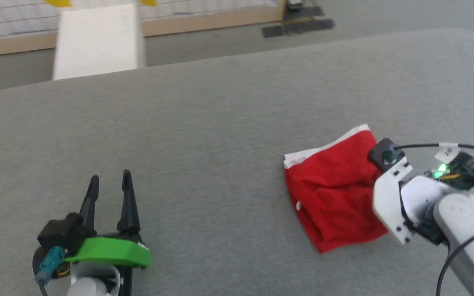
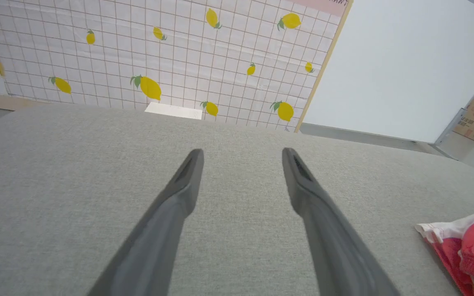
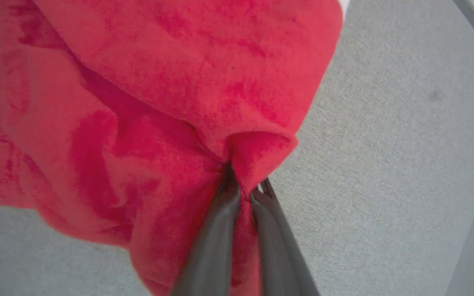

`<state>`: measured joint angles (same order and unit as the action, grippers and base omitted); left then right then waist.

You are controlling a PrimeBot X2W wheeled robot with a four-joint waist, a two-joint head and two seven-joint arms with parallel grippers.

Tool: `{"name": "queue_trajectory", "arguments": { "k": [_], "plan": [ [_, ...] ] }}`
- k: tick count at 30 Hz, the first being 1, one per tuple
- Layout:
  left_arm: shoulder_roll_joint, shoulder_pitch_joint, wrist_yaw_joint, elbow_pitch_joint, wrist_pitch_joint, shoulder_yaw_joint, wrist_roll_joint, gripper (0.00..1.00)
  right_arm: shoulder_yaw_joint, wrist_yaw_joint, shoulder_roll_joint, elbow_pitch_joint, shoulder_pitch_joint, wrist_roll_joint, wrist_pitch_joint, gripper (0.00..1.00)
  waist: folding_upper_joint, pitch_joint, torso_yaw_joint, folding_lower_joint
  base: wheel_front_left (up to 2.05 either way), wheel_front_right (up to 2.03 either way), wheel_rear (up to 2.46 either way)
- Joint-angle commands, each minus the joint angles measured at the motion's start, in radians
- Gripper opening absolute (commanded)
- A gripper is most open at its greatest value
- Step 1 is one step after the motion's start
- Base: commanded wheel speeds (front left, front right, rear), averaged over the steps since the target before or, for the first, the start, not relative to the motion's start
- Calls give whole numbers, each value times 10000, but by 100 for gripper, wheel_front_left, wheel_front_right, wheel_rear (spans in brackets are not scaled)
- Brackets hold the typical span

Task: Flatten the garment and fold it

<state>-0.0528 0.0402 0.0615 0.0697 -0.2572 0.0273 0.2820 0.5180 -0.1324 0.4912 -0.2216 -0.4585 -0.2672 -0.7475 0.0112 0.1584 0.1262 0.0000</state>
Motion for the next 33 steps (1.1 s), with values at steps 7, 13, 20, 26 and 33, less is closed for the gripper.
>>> {"name": "queue_trajectory", "arguments": {
  "k": [7,13,20,26,33],
  "plan": [
    [-246,675,83,-152,-45,64,-322,100,928,17,471,-1436,-1851,-134,1006,0,-112,1391,2827,0,0,0,0],
    [-536,922,6,-509,-22,196,-427,100,810,17,480,-2977,-3007,110,2059,0,-112,2101,3244,0,0,0,0],
    [-1050,1040,-198,-1453,456,388,-677,100,-638,17,714,-4544,-3919,929,3122,0,-112,3097,3054,0,0,0,0],
    [-1347,1154,-396,-2271,946,681,-651,100,-2224,17,678,-5394,-4339,1520,3776,0,-112,3832,2695,0,0,0,0],
    [-1498,1020,-476,-2808,1296,695,-605,100,-4652,17,357,-6316,-4618,2819,4112,100,-112,4096,2370,0,0,0,0]
  ]
}}
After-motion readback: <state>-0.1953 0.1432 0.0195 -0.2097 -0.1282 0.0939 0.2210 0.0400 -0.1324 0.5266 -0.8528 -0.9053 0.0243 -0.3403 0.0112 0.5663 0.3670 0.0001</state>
